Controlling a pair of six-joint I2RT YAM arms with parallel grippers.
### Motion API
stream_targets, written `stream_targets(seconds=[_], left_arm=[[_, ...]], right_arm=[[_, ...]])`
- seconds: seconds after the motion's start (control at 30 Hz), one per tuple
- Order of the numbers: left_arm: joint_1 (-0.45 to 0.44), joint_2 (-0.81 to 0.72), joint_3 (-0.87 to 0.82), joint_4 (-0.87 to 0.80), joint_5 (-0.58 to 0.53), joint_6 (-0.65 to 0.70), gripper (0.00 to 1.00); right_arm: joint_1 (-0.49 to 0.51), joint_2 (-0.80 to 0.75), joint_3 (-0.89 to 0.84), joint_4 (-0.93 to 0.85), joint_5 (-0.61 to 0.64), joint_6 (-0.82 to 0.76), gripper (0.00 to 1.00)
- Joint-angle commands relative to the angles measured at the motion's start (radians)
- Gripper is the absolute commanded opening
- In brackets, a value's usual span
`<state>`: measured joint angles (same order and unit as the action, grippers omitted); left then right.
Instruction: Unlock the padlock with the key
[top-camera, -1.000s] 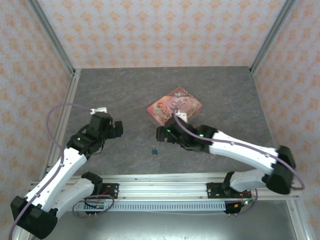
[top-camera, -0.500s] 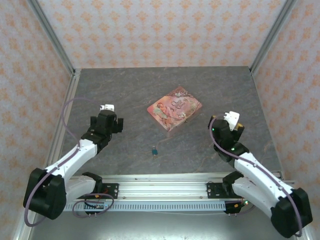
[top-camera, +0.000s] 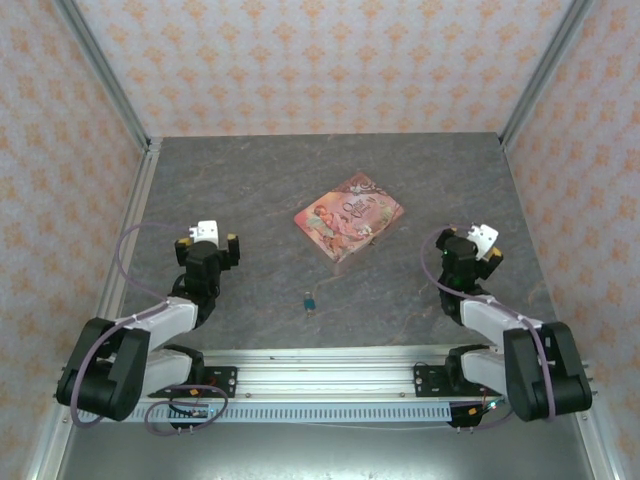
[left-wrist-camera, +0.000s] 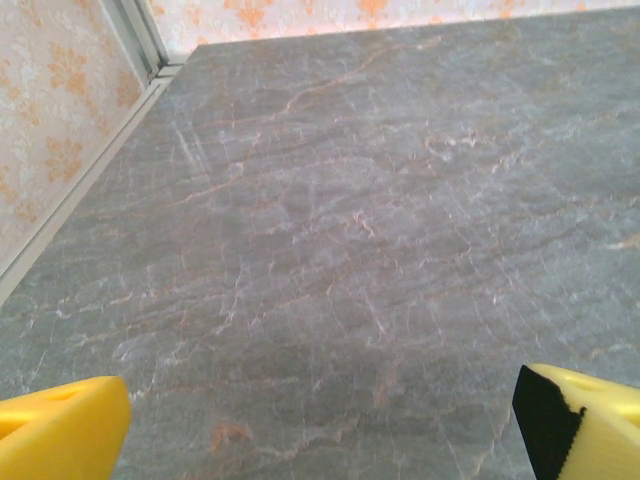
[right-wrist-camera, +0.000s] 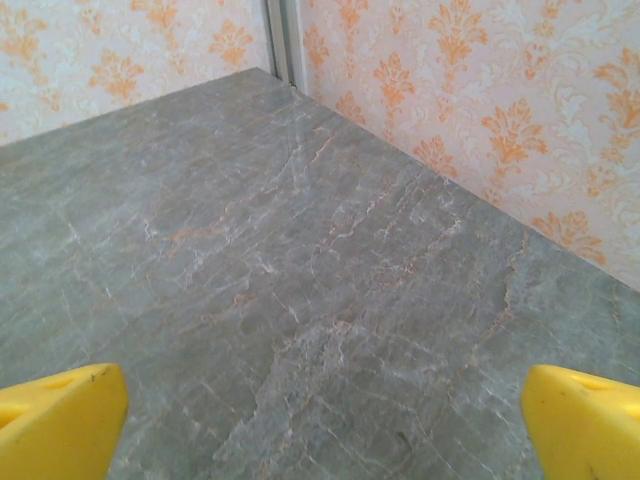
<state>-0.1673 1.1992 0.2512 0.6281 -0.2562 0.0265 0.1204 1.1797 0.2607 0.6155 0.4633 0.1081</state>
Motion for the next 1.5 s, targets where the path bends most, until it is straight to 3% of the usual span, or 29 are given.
stream_targets(seconds=[0.0, 0.13, 0.23, 0.3, 0.43, 0.5, 0.57, 0.63, 0.7, 1.3, 1.47], left_arm=[[0.033, 0.04, 0.0, 0.195, 0.043, 0.016, 1.0], [0.049, 0.14, 0.047, 0.208, 0.072, 0.03, 1.0], [0.049, 0.215, 0.1, 0.181, 0.112, 0.054, 1.0], [0.06, 0.254, 0.126, 0.166, 0.123, 0.047, 1.0], [0.103, 0.301, 0.167, 0.132, 0.164, 0.011, 1.0], [0.111, 0.3, 0.176, 0.115, 0.159, -0.002, 1.0], [0.111, 0.301, 0.175, 0.116, 0.16, -0.003, 1.0], [0.111, 0.3, 0.175, 0.115, 0.159, -0.003, 1.0], [0.111, 0.301, 0.175, 0.115, 0.159, -0.003, 1.0], [0.112, 0.301, 0.178, 0.111, 0.161, -0.003, 1.0], [0.112, 0.3, 0.178, 0.111, 0.161, -0.003, 1.0]], right_arm=[[-0.038, 0.031, -0.015, 0.154, -0.053, -0.005, 1.0], [-0.094, 0.126, -0.027, 0.304, -0.133, -0.021, 1.0], [-0.097, 0.214, 0.003, 0.335, -0.163, -0.036, 1.0], [-0.097, 0.211, 0.034, 0.261, -0.22, -0.054, 1.0], [-0.097, 0.355, 0.059, 0.385, -0.276, -0.091, 1.0], [-0.097, 0.325, 0.12, 0.205, -0.308, -0.095, 1.0], [-0.096, 0.355, 0.114, 0.271, -0.306, -0.105, 1.0], [-0.095, 0.328, 0.134, 0.182, -0.307, -0.1, 0.99], [-0.093, 0.344, 0.121, 0.237, -0.309, -0.107, 1.0], [-0.084, 0.342, 0.144, 0.19, -0.321, -0.126, 0.99], [-0.079, 0.347, 0.158, 0.167, -0.387, -0.156, 0.99]])
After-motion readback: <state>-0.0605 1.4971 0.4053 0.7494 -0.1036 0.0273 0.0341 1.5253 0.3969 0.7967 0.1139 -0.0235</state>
